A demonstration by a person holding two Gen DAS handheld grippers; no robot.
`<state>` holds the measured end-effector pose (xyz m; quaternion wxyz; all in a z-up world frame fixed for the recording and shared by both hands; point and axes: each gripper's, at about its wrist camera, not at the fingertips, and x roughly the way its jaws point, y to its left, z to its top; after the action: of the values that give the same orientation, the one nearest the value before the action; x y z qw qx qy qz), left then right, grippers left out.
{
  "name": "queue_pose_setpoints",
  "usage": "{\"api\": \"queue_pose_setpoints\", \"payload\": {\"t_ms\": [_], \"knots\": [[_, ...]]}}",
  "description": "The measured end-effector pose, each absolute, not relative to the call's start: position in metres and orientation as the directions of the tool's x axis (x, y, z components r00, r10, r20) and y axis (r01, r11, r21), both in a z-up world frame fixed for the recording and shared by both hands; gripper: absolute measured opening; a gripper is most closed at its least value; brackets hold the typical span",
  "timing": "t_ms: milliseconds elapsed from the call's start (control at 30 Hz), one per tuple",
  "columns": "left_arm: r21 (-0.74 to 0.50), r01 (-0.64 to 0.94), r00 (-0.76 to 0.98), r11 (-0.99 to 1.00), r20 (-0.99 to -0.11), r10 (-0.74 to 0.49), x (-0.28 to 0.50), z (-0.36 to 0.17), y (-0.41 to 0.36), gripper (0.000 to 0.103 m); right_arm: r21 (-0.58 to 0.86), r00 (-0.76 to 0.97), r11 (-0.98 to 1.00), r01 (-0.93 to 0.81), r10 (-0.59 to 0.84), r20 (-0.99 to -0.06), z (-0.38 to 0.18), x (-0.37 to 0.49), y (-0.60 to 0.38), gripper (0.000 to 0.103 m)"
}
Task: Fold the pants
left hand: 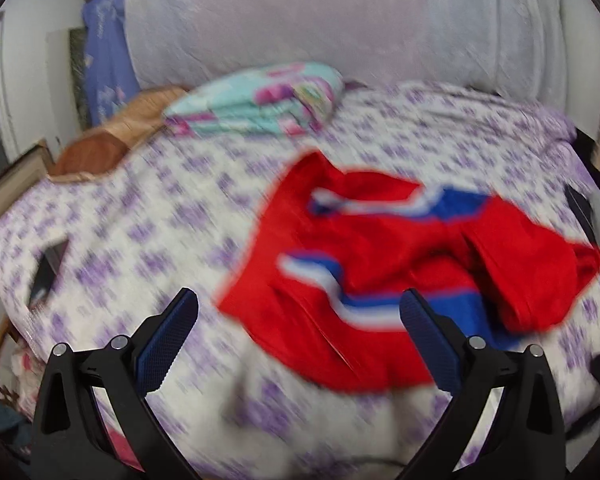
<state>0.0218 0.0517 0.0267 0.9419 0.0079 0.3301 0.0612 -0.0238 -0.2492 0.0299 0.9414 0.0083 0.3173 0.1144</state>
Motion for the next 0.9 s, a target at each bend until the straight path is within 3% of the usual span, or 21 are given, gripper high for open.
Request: {"api": "queue_pose_setpoints", "payload": {"t_ms": [133, 233, 400, 433, 467, 500, 533, 567, 600, 633, 700, 767, 900], "knots": [[0.085, -0.086, 0.749, 0.993, -0.651, 0.121, 0.071, 0.042, 0.066, 0.098, 0.141, 0.709, 0.96, -0.244, 0.275, -0.65, 0.033, 0.014, -0.244, 0.097], [0.092, -0.033, 0.674, 0.995, -0.734, 0.091, 0.125, 0.034, 0.068, 0.099, 0.169, 0.639, 0.959, -0.226, 0.277, -0.718, 0.02, 0.047, -0.239, 0.086], [0.195, -0.051, 0.578, 0.979, -0.794, 0.188, 0.21, 0.005, 0.071, 0.099, 0.221, 0.555, 0.954, -0.203, 0.298, -0.777, 0.003, 0.088, -0.235, 0.07], [0.19, -0.048, 0.544, 0.981, -0.818, 0.185, 0.225, -0.005, 0.072, 0.099, 0.235, 0.544, 0.951, -0.201, 0.308, -0.78, 0.001, 0.093, -0.237, 0.059], [0.182, -0.041, 0.509, 0.983, -0.843, 0.177, 0.239, -0.014, 0.073, 0.099, 0.251, 0.538, 0.946, -0.205, 0.323, -0.778, 0.001, 0.096, -0.238, 0.036], [0.167, -0.023, 0.475, 0.986, -0.866, 0.158, 0.252, -0.024, 0.072, 0.099, 0.254, 0.534, 0.943, -0.213, 0.33, -0.778, 0.002, 0.097, -0.24, 0.023], [0.154, -0.002, 0.462, 0.988, -0.876, 0.138, 0.258, -0.03, 0.068, 0.099, 0.247, 0.534, 0.94, -0.235, 0.337, -0.775, 0.006, 0.097, -0.24, 0.013], [0.146, 0.013, 0.466, 0.989, -0.876, 0.123, 0.258, -0.032, 0.064, 0.096, 0.245, 0.54, 0.936, -0.252, 0.346, -0.767, 0.012, 0.095, -0.241, 0.011], [0.129, 0.03, 0.492, 0.991, -0.865, 0.098, 0.258, -0.031, 0.061, 0.088, 0.239, 0.554, 0.931, -0.277, 0.358, -0.752, 0.021, 0.092, -0.243, 0.01], [0.097, 0.037, 0.504, 0.995, -0.861, 0.065, 0.258, -0.029, 0.062, 0.059, 0.234, 0.566, 0.926, -0.295, 0.367, -0.738, 0.031, 0.089, -0.245, 0.009], [-0.001, 0.033, 0.5, 0.999, -0.866, -0.018, 0.258, -0.025, 0.068, 0.049, 0.198, 0.618, 0.921, -0.334, 0.373, -0.692, 0.062, 0.085, -0.254, 0.009], [-0.056, 0.034, 0.515, 0.998, -0.855, -0.065, 0.258, -0.017, 0.074, 0.026, 0.099, 0.691, 0.944, -0.315, 0.3, -0.658, 0.095, 0.087, -0.267, 0.009], [-0.083, -0.027, 0.578, 0.996, -0.814, -0.052, 0.246, 0.014, 0.091, 0.024, -0.083, 0.788, 0.976, -0.203, 0.112, -0.606, 0.144, 0.118, -0.297, 0.009]]}}
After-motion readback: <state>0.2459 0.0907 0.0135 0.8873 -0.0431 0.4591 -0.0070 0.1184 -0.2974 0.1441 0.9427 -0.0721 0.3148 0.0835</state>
